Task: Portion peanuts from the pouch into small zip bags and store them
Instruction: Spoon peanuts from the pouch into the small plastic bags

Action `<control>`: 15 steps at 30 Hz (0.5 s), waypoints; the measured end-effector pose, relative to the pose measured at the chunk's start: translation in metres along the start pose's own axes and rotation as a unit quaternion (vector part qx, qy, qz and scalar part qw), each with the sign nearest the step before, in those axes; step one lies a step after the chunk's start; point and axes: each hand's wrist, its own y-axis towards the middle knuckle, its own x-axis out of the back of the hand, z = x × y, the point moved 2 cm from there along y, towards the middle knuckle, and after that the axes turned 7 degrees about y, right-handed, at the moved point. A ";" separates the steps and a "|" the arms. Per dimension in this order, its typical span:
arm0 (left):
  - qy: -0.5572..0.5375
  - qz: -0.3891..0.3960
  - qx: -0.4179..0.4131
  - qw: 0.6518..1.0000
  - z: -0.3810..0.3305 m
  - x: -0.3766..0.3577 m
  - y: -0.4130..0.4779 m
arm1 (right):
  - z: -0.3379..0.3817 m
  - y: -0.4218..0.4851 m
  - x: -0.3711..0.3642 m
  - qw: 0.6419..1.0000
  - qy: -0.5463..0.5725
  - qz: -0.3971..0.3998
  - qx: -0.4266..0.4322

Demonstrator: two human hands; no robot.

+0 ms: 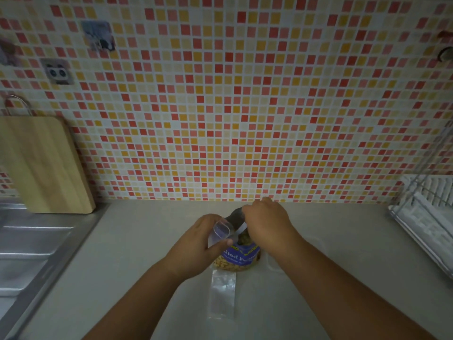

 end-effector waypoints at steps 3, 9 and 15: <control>0.001 0.018 0.001 1.000 0.004 -0.001 0.005 | 0.000 0.005 0.005 0.999 -0.012 0.037 -0.035; -0.032 0.027 0.010 0.999 0.009 -0.004 0.008 | 0.012 0.021 -0.031 0.983 0.048 0.117 -0.132; -0.064 0.044 0.049 0.996 0.017 -0.004 0.010 | -0.003 0.032 -0.045 0.972 0.094 0.092 -0.193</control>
